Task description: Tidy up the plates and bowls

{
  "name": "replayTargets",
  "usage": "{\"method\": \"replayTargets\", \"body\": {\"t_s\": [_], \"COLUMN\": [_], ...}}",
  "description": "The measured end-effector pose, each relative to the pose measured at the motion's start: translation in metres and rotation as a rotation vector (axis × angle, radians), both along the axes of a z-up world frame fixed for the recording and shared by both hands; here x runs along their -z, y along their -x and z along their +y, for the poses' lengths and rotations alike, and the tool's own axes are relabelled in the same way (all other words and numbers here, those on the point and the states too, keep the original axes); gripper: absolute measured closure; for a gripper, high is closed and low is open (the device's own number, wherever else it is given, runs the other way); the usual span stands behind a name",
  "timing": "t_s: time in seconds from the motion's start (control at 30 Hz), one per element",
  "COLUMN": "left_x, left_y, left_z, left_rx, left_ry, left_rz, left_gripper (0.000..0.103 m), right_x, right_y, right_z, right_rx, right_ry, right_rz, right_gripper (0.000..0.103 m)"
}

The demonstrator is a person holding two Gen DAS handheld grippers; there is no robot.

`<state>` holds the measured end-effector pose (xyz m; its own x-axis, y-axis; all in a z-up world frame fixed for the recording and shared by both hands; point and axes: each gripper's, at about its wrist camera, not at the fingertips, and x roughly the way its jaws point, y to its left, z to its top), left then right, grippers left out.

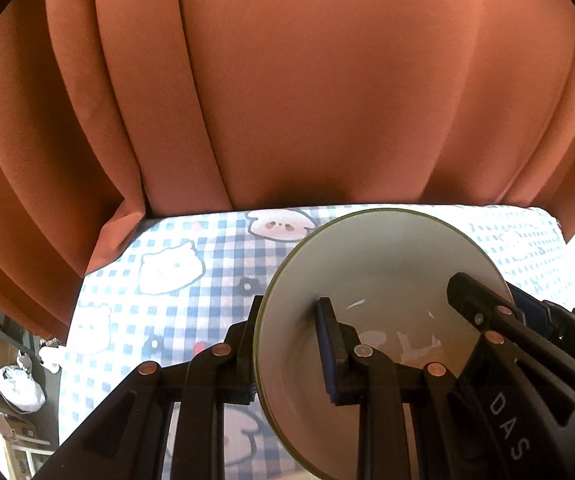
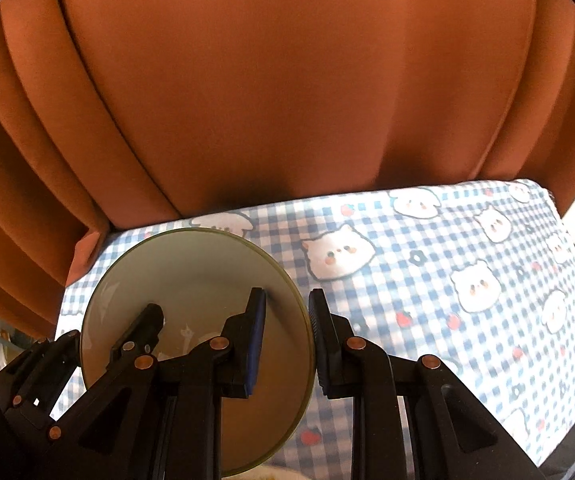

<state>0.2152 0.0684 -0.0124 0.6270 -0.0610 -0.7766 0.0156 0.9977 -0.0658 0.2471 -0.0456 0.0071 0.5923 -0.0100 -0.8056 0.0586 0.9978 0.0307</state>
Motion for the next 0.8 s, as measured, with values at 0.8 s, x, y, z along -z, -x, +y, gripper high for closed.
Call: {"method": "replayTargets", "body": {"t_s": [0.8], "left_x": [-0.02], "left_y": [0.1], "left_z": [-0.084], "left_rx": [-0.011], "left_ry": [-0.029], "left_rz": [-0.039], "left_gripper": [0.08], "right_x": [-0.029], "right_y": [0.11], "right_z": [-0.078], "right_rx": [-0.025], "right_ry": [-0.015], "right_rz": [-0.046], "right_gripper": [0.077]}}
